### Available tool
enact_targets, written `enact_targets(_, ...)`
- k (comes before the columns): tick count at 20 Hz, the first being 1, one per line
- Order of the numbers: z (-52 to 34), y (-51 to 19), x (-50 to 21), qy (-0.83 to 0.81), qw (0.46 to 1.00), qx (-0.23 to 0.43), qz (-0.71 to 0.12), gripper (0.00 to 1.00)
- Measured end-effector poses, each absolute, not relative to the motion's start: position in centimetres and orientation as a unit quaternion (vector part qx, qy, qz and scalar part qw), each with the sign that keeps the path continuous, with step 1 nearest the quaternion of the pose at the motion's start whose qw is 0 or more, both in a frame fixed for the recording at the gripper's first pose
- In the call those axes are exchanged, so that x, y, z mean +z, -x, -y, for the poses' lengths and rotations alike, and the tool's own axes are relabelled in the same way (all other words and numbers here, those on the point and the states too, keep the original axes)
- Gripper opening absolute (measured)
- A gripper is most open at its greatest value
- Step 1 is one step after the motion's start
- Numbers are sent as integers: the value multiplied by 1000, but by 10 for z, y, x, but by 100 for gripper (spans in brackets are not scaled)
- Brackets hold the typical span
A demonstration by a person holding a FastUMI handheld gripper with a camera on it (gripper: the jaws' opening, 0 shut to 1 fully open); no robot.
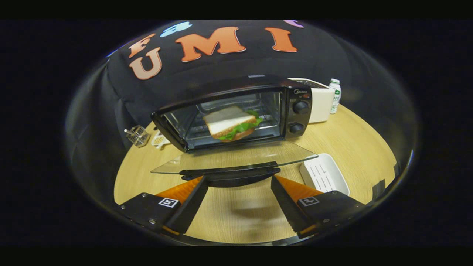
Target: Open the toaster oven, put the food inside, and close the toaster oven door.
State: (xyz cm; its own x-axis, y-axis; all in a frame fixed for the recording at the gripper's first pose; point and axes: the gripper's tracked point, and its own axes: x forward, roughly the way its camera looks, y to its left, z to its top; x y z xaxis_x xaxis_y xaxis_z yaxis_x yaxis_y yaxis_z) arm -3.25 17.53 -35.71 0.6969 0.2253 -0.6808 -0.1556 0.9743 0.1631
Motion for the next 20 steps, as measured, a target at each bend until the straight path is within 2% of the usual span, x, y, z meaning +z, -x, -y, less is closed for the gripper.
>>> enact_targets(12, -199, -35, -300, -88, 935, 121, -322, 100)
enact_targets(20, -203, -68, -294, -82, 939, 119, -312, 100)
